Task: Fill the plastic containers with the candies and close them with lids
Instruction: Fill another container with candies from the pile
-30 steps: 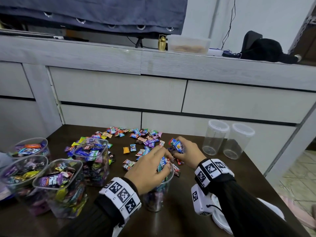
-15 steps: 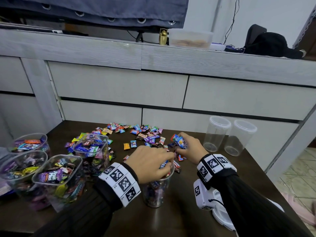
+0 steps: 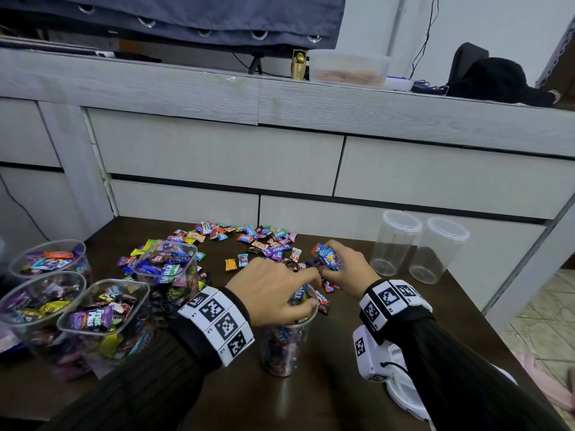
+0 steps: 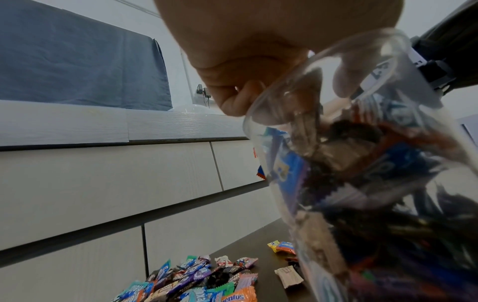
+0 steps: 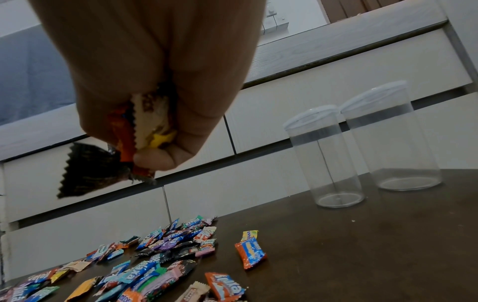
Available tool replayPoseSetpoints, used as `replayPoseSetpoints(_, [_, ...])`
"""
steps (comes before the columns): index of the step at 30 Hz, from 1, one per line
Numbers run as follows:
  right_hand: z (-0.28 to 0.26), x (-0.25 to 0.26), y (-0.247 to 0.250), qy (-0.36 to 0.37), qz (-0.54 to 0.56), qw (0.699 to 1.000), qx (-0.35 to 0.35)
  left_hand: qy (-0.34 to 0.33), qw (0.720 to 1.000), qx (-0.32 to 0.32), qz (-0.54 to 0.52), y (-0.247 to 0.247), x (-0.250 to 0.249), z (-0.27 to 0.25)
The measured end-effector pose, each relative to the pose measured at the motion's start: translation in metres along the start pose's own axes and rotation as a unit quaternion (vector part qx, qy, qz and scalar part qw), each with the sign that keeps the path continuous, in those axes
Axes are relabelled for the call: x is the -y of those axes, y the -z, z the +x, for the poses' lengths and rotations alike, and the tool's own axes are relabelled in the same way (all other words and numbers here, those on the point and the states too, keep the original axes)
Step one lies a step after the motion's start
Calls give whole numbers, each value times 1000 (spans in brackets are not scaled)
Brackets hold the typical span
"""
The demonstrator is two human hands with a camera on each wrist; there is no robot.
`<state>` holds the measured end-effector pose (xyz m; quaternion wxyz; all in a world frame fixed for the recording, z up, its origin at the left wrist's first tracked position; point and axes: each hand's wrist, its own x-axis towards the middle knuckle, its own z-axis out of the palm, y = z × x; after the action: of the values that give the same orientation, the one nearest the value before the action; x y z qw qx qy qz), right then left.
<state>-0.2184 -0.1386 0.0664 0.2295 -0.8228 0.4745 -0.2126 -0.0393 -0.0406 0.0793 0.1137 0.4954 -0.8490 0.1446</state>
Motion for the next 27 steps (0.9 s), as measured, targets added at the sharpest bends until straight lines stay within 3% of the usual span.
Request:
replayPoseSetpoints(10, [2,-6,0,0,-14,1000,-13,-5,996,-12,-89,1,3,-8])
replayPoseSetpoints(16, [3,-5,6,-1,-21,1000,-17,51,978,-59,-193,-9,8,-24])
replayPoseSetpoints(18, [2,2,12,11,-14,999,-35,92,959,-31,-268,-16,9,-30])
replayPoseSetpoints(21, [1,19,22,48,23,996,-74,156,899,27,-408,-26,10,-36])
replayPoseSetpoints(24, [-7,42,24,85,78,991,-73,174,860,22,-480,-34,8,-37])
replayPoseSetpoints(27, [-20,61,13,113,103,988,-28,196,830,5,-522,-39,8,-36])
